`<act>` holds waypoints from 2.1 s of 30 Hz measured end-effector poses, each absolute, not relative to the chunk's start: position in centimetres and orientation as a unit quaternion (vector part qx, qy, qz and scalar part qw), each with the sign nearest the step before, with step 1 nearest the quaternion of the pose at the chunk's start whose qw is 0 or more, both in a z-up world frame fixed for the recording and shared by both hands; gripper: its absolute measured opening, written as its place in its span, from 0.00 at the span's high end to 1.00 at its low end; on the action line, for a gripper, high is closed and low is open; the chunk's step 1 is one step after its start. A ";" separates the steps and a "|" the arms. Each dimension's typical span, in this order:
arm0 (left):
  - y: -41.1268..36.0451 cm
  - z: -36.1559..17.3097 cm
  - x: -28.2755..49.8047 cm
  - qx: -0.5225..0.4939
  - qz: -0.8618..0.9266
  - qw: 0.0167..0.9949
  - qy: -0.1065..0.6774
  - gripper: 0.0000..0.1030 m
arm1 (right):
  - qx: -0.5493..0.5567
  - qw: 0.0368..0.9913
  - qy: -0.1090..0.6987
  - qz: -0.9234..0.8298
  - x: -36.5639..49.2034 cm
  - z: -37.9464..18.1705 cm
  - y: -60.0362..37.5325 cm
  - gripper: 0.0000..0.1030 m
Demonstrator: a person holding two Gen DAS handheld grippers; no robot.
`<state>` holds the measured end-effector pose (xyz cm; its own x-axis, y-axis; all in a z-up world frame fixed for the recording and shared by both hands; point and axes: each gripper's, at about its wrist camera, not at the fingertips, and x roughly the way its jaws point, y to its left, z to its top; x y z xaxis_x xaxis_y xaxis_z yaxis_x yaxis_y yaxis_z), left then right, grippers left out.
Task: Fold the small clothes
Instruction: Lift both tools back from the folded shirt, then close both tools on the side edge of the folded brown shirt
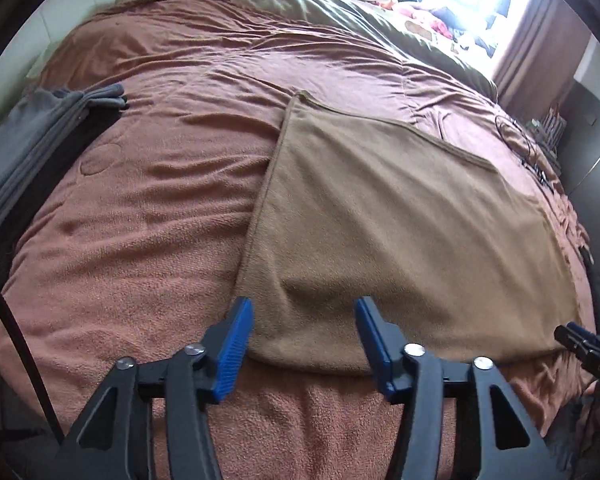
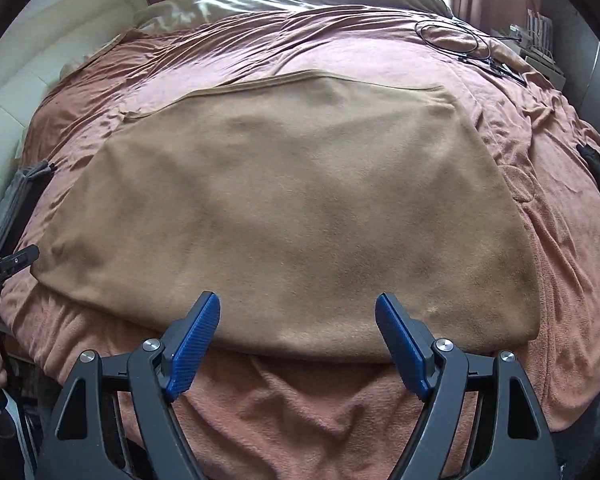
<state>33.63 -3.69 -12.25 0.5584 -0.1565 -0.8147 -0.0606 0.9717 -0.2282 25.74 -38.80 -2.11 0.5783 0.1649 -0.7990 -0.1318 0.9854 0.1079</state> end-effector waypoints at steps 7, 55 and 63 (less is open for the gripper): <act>-2.3 -12.1 33.3 -0.149 -0.054 0.873 0.462 0.81 | 0.031 0.884 0.456 0.104 26.6 -2.5 -37.0 0.60; 0.2 -16.2 33.2 -0.167 -0.032 0.849 0.500 0.93 | 0.086 0.890 0.446 0.038 25.4 -5.0 -46.8 0.88; 0.4 -16.2 33.3 -0.172 -0.036 0.846 0.504 0.93 | 0.131 0.886 0.445 -0.005 23.8 -5.8 -52.9 0.88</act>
<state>33.27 0.43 -16.19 0.4903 -0.2331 -0.8398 -0.1126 0.9385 -0.3263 23.77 -52.91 -5.81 0.6034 0.1071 -0.7902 0.1264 0.9656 0.2274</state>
